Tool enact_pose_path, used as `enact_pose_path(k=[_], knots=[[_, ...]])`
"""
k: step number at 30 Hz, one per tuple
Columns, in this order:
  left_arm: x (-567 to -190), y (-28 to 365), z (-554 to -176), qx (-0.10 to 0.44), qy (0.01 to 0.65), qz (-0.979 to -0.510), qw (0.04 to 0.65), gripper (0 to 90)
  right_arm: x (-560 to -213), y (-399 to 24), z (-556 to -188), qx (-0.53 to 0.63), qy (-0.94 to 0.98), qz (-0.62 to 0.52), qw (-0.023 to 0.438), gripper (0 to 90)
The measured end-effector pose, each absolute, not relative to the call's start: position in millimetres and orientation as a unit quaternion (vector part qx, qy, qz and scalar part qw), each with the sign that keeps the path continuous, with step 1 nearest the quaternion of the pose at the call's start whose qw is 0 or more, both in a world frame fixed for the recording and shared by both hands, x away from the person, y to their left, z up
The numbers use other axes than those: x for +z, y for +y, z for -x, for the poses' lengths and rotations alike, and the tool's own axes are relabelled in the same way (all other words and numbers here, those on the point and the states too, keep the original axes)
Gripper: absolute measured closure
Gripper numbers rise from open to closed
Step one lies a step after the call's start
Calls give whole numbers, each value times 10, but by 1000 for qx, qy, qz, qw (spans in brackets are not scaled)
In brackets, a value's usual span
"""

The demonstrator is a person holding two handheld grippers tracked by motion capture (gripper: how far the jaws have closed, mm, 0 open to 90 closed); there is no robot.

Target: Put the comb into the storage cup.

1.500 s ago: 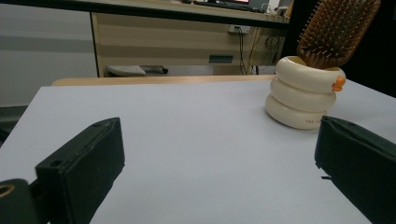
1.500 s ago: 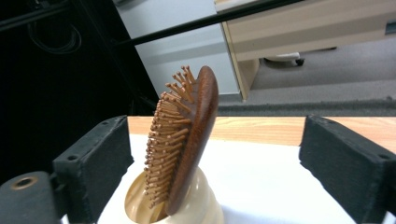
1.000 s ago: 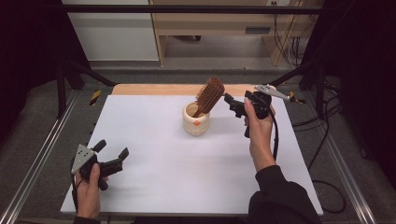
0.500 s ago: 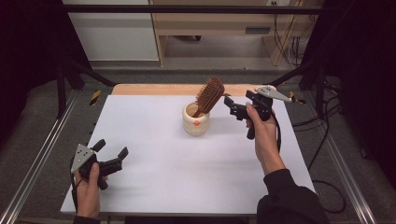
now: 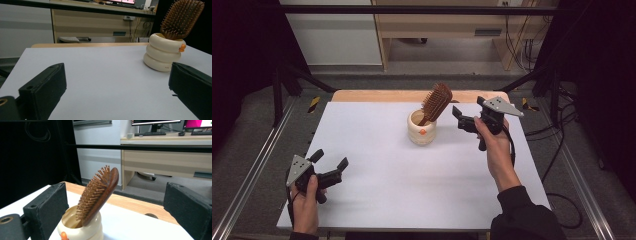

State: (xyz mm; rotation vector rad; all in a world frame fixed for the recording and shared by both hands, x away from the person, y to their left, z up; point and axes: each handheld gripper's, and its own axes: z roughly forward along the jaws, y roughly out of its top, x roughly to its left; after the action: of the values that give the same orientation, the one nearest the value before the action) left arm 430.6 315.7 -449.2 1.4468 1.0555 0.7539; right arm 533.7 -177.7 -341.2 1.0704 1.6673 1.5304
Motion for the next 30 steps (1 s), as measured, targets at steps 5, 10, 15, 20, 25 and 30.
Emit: enact_pose_path(k=[5,10,15,20,25,30], knots=[[-4483,3192,-4294,321,451,-610,567,14,-3421,-1825,-5277,578,630,-406,322,45],[-4484,3196,-4289,321,452,-611,565,15,-3413,-1858,-5239,577,628,-409,324,39],[-4472,3203,-4269,322,451,-610,566,14,-3403,-1864,-5231,580,625,-409,325,39],[-4459,3202,-4240,321,448,-612,567,15,-3396,-1866,-5214,578,629,-403,328,33],[-4437,3205,-4202,329,440,-620,561,15,-3381,-1932,-5162,580,625,-402,333,24],[-4436,3236,-4170,332,439,-620,559,15,-3390,-2050,-5082,579,623,-406,334,26]])
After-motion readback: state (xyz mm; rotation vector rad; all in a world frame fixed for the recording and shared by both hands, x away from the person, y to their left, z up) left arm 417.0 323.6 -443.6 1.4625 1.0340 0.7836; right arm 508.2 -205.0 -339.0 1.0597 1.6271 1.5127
